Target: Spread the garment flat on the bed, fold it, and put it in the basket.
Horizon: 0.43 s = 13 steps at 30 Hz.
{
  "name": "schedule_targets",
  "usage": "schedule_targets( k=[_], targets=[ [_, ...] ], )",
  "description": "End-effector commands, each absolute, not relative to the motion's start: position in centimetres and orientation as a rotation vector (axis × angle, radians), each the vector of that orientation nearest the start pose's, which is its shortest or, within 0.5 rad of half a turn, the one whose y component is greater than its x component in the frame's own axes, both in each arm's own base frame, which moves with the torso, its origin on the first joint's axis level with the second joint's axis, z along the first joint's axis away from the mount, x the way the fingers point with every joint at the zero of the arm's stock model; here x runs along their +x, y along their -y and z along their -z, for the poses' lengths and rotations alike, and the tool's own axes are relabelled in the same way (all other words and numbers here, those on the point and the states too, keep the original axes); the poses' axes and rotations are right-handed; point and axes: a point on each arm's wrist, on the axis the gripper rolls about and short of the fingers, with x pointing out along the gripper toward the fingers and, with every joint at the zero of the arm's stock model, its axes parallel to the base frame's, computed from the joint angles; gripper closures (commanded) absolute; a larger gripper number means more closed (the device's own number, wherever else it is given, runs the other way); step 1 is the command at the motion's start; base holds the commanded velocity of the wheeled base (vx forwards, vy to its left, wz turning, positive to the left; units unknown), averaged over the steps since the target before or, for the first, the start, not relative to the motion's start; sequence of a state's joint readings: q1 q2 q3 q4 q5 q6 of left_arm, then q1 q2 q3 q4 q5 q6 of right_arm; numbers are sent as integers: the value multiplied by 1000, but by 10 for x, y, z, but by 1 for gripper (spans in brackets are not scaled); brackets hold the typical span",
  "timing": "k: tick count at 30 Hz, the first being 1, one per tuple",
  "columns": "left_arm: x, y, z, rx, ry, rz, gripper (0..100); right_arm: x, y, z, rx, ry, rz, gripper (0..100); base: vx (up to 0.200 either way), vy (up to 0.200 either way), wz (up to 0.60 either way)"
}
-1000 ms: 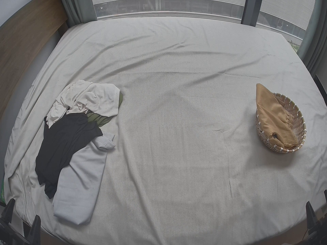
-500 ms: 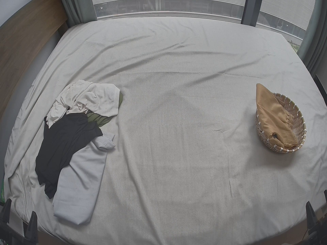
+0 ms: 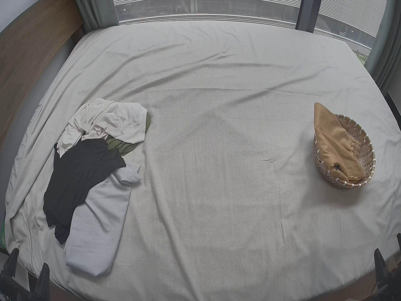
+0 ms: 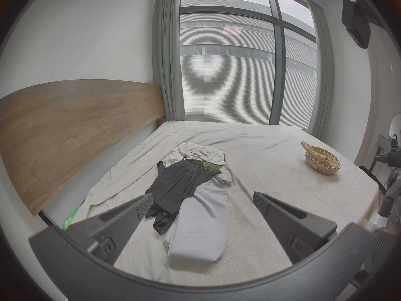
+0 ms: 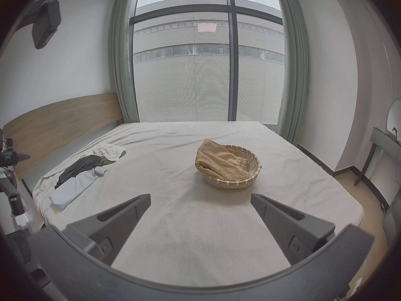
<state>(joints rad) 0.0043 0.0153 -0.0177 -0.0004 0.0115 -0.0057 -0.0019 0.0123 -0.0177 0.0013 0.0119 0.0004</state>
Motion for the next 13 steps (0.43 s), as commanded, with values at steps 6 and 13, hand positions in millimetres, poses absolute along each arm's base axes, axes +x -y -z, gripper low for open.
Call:
schedule_targets(
  k=[6, 13],
  targets=[
    [-23, 0, -76, 6, -3, -11, 0, -23, 0, -75, 3, -2, -12, 0, 0, 0, 0],
    [-23, 0, -76, 5, -2, -11, 0, -23, 0, -75, 3, -2, -12, 0, 0, 0, 0]
  ],
)
